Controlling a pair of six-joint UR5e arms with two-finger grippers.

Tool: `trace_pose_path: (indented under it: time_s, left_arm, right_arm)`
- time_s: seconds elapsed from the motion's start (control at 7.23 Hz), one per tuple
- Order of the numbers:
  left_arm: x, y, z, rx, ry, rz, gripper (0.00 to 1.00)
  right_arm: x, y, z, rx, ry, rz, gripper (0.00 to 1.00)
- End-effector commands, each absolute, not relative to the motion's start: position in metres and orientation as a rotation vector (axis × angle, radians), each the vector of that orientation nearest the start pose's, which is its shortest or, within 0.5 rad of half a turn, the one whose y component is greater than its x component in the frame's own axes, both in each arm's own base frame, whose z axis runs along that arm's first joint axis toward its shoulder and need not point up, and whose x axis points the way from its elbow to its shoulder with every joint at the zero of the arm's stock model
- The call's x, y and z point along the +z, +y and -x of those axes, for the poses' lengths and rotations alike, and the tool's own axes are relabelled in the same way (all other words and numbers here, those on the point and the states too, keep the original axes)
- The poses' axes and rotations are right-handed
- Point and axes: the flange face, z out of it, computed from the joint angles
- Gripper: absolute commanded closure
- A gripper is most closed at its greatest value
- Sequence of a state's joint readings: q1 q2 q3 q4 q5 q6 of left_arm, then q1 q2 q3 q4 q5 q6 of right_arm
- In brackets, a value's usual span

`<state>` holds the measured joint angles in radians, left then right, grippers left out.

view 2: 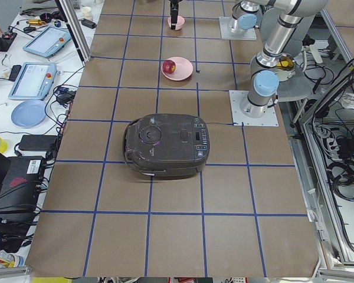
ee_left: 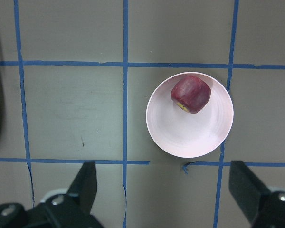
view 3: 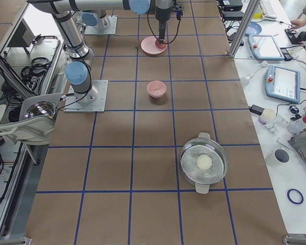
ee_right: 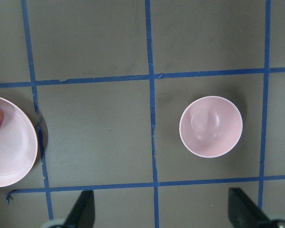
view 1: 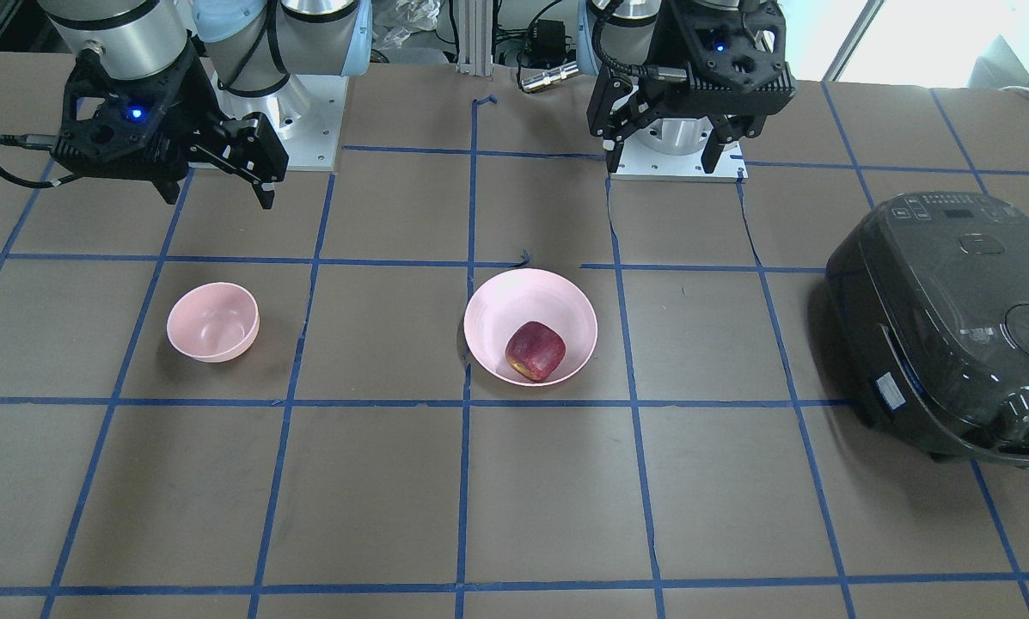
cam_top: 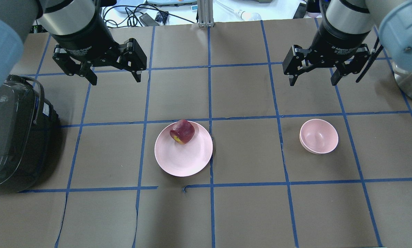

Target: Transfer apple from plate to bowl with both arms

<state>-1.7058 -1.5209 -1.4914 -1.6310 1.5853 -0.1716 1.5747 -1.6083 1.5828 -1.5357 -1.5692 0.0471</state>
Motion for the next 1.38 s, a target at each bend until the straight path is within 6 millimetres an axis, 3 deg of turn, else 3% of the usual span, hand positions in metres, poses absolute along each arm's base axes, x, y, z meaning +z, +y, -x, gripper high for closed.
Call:
trace_pose_path:
  time_s: [0.0, 1.24]
  left_arm:
    - [0.5388, -0.4481, 0.1940, -0.094, 3.135, 0.056, 0.00]
    - [0.5407, -0.4503, 0.1930, -0.122, 3.138, 0.073, 0.00]
  right_arm:
    - [0.4963, -0.4748, -0.1351, 0.015, 3.138, -0.070, 0.00]
    - [0.4947, -0.4750, -0.1346, 0.022, 3.143, -0.060, 0.00]
